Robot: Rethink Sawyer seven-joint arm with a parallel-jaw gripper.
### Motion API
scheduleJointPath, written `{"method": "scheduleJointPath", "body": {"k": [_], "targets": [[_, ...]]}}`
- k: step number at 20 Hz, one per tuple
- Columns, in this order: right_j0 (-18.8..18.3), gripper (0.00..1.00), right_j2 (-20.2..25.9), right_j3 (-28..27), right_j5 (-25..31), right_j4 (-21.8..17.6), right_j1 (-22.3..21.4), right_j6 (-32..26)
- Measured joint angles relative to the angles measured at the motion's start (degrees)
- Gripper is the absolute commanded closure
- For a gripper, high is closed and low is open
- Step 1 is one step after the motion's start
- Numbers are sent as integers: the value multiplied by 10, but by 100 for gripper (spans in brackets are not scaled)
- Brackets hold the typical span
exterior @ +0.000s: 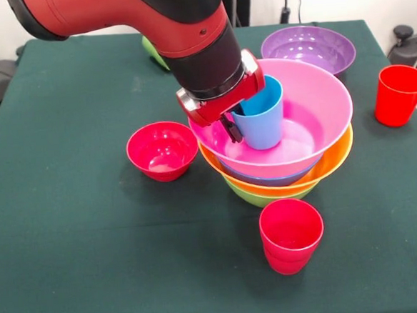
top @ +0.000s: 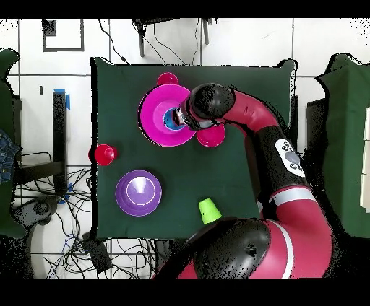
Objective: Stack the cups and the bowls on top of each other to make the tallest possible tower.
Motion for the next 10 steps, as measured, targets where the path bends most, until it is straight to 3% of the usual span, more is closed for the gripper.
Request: {"method": "scheduleJointPath", "body": {"k": [10], "targets": [[1,100,0,-7,0,3,2,12]]}}
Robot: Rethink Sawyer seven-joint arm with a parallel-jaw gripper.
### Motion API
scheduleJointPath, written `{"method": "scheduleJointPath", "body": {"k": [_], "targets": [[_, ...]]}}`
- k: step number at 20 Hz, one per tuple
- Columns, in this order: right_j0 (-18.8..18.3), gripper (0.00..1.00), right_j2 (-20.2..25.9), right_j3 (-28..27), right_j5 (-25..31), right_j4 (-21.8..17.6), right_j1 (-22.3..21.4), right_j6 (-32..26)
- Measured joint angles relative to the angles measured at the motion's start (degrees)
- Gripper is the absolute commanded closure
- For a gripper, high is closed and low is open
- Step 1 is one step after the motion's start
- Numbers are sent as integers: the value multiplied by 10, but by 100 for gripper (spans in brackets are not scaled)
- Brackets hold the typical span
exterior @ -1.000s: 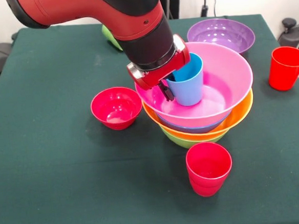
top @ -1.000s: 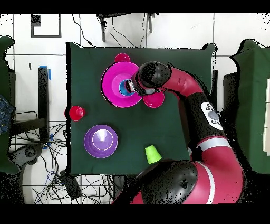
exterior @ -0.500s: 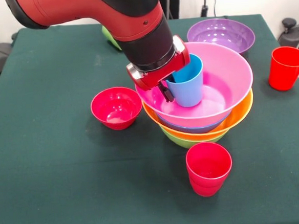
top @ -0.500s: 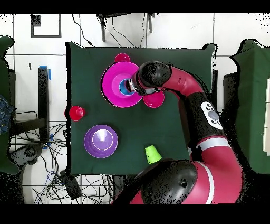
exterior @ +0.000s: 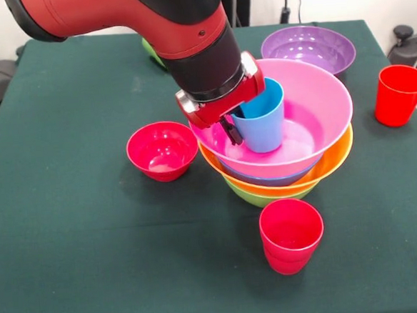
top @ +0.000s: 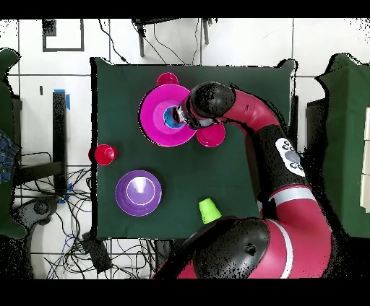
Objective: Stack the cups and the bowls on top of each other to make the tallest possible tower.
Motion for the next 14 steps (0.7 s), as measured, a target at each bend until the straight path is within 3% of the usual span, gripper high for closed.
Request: {"method": "scheduleJointPath", "body": {"k": [1,2,14], "targets": [[0,100,0,0,0,0,0,3],[0,0,0,0,0,2,0,10],[0,0,0,0,0,30,-4,44]]}}
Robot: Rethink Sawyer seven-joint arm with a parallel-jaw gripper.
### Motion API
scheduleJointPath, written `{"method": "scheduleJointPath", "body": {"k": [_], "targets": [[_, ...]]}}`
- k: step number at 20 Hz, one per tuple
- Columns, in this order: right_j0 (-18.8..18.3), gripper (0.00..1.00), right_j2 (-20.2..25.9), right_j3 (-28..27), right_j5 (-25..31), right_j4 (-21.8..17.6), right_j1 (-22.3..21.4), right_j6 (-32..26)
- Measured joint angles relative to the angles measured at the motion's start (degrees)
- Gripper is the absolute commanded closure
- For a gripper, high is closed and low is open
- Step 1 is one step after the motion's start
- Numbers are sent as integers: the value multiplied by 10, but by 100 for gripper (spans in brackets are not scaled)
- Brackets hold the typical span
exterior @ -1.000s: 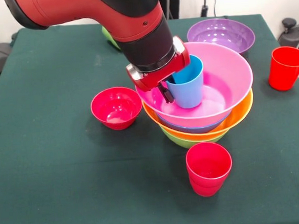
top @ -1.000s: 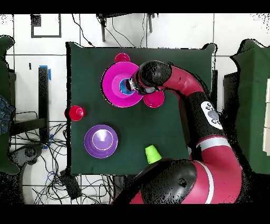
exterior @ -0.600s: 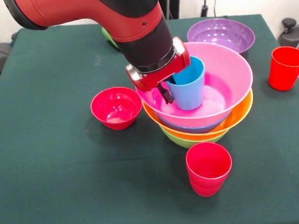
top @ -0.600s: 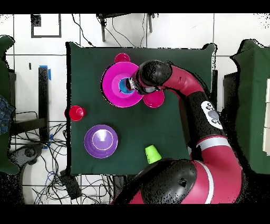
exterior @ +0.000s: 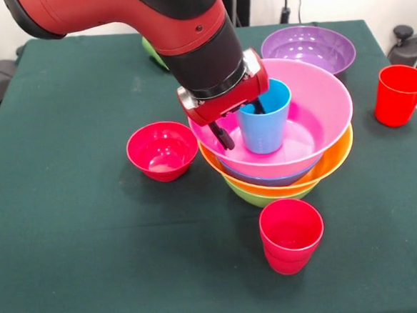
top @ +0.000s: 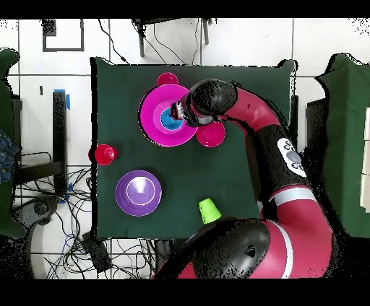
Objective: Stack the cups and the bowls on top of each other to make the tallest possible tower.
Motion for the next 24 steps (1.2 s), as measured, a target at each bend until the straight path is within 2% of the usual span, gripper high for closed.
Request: {"method": "scheduleJointPath", "body": {"k": [13,20,24], "targets": [[0,0,0,0,2,11,-17,12],[-9,0,0,11,19,13,-51,12],[-23,0,0,26,34,28,-75,12]]}}
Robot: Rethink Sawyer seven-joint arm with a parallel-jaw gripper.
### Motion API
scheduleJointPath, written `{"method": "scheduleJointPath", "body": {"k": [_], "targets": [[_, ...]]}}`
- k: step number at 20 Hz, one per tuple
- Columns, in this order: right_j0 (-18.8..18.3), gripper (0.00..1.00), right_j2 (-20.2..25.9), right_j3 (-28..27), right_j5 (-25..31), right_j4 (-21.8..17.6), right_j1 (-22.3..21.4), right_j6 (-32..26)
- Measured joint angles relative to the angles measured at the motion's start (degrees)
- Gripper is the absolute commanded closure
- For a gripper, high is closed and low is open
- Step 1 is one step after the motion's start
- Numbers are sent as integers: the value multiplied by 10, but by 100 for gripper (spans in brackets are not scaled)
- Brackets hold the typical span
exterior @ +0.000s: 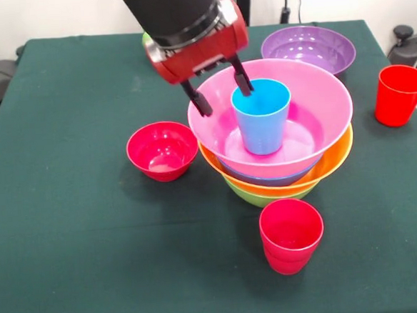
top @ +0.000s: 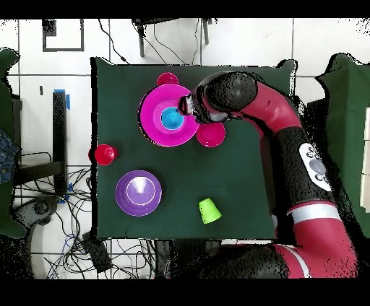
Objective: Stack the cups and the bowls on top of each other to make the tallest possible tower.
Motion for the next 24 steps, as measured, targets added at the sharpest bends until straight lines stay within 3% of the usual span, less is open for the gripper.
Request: {"method": "scheduleJointPath", "body": {"k": [12,24], "targets": [[-19,0,-1,3,16,4,-19,0],[-19,0,-28,-31,22,-68,-8,0]]}}
